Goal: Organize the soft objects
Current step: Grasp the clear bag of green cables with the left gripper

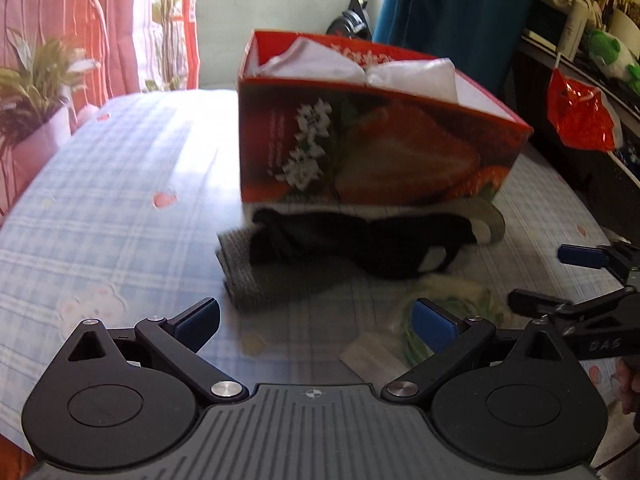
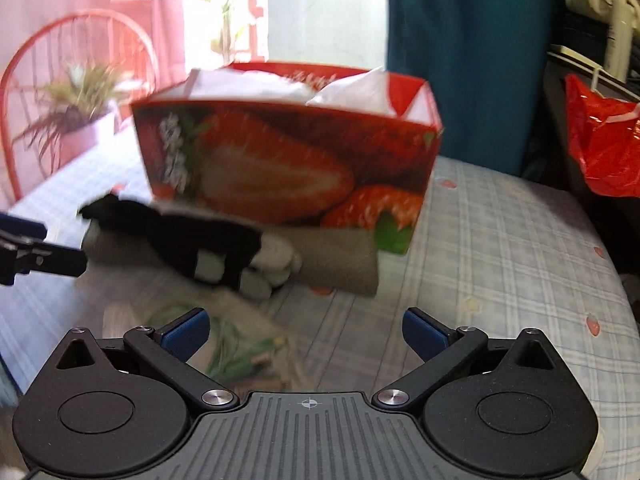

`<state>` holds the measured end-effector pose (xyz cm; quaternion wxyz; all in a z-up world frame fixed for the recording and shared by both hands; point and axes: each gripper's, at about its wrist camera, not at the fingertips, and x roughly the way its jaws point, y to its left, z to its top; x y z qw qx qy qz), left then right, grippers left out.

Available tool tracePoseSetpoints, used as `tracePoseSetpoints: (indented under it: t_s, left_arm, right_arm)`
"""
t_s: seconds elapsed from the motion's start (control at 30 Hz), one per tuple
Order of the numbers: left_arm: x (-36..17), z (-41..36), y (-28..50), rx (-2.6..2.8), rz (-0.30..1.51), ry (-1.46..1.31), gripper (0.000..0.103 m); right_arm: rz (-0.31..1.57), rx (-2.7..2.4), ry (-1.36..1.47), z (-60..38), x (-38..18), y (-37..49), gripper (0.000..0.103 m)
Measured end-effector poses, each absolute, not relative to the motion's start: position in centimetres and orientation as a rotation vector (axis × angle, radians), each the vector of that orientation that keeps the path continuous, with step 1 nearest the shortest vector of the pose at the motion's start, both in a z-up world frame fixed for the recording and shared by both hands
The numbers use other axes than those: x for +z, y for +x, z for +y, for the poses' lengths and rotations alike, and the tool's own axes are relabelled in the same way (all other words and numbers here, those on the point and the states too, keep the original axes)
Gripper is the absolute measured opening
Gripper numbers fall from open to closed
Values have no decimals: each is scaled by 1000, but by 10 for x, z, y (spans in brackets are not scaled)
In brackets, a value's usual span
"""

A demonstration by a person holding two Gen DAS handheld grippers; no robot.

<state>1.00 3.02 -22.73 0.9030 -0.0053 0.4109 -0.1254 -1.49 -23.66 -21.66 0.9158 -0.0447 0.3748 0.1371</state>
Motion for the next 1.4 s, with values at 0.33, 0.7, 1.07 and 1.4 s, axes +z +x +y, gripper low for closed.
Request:
tracePoseSetpoints:
  t_s: [0.33, 0.7, 1.07, 1.4]
  left_arm:
    - [-241, 28, 2, -325, 917, -72, 66]
    - [-267, 14, 12, -453, 1056, -155, 48]
    - [-266, 14, 33, -427, 1041, -151, 46]
    - [-265, 21, 66, -493, 1109, -188, 46]
  right_arm:
    - [815, 437, -256, -235, -238, -20, 88]
    - [929, 521, -125, -245, -247, -11, 78]
    - [979, 569, -76, -219, -239, -16, 73]
    - [1008, 572, 21, -218, -237, -10, 69]
